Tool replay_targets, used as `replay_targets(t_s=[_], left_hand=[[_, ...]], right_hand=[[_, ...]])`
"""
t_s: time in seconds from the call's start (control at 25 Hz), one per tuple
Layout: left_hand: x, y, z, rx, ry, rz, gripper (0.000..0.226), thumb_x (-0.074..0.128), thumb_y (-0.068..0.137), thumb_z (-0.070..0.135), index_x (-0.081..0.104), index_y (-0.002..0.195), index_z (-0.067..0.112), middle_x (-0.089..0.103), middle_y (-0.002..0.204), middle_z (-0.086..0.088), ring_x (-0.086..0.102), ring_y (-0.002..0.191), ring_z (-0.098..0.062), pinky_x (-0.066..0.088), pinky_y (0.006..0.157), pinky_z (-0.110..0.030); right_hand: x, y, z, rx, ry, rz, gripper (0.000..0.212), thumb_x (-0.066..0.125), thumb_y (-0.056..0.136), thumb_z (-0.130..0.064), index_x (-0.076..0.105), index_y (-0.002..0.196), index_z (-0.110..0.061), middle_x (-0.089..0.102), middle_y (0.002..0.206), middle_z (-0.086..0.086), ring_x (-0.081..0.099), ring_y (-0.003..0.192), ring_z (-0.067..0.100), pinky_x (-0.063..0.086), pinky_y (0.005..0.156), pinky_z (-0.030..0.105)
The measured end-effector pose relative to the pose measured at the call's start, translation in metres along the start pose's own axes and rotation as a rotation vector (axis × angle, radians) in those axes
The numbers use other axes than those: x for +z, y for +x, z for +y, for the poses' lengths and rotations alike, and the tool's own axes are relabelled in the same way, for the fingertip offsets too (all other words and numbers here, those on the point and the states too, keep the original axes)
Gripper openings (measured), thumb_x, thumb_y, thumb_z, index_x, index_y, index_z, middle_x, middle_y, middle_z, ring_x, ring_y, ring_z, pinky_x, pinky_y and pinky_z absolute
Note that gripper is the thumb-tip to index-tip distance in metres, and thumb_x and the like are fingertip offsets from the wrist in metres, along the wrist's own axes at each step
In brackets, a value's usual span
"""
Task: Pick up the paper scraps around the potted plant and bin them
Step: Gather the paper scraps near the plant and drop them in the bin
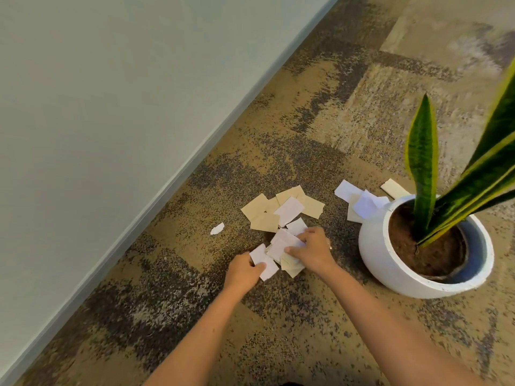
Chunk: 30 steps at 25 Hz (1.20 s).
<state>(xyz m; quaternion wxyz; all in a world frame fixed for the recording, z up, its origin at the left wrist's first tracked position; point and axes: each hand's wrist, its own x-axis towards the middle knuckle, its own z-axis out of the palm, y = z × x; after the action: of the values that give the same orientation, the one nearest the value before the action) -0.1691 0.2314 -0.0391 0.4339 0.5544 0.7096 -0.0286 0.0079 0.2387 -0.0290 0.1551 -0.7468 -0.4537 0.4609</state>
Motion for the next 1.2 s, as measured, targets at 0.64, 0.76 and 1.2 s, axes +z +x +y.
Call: replay_targets(t_s=[0.64,0.76,1.2], left_hand=[[-0.064,0.048,-0.02,0.255,0.593,0.216,0.027,0.048,0.092,0.001,0.053,0.119,0.003,0.054,0.124,-0.014,0.057,0.107,-0.029,0.051,0.085,-0.038],[-0.06,0.042,-0.022,0.207,0.496,0.186,0.028,0.05,0.093,0.006,0.052,0.12,0.004,0.06,0.118,-0.015,0.059,0.105,-0.03,0.051,0.084,-0.04],[-0.054,0.011,-0.056,0.082,0.074,-0.015,0.043,0.066,0.087,0.017,0.052,0.126,0.006,0.063,0.099,-0.012,0.055,0.088,-0.024,0.044,0.077,-0.033]], right_hand=[[0.026,0.008,0.007,-0.061,-0.302,0.056,0.034,0.063,0.087,-0.016,0.057,0.119,-0.005,0.044,0.127,0.013,0.054,0.107,0.03,0.046,0.094,0.036],[0.024,0.007,0.005,-0.065,-0.324,0.078,0.029,0.063,0.087,-0.018,0.058,0.113,-0.006,0.048,0.123,0.014,0.051,0.109,0.032,0.045,0.092,0.036],[0.024,0.017,-0.001,-0.306,-0.64,-0.204,0.027,0.065,0.085,-0.018,0.058,0.111,-0.017,-0.002,0.16,-0.017,-0.012,0.145,0.04,0.022,0.103,0.074]])
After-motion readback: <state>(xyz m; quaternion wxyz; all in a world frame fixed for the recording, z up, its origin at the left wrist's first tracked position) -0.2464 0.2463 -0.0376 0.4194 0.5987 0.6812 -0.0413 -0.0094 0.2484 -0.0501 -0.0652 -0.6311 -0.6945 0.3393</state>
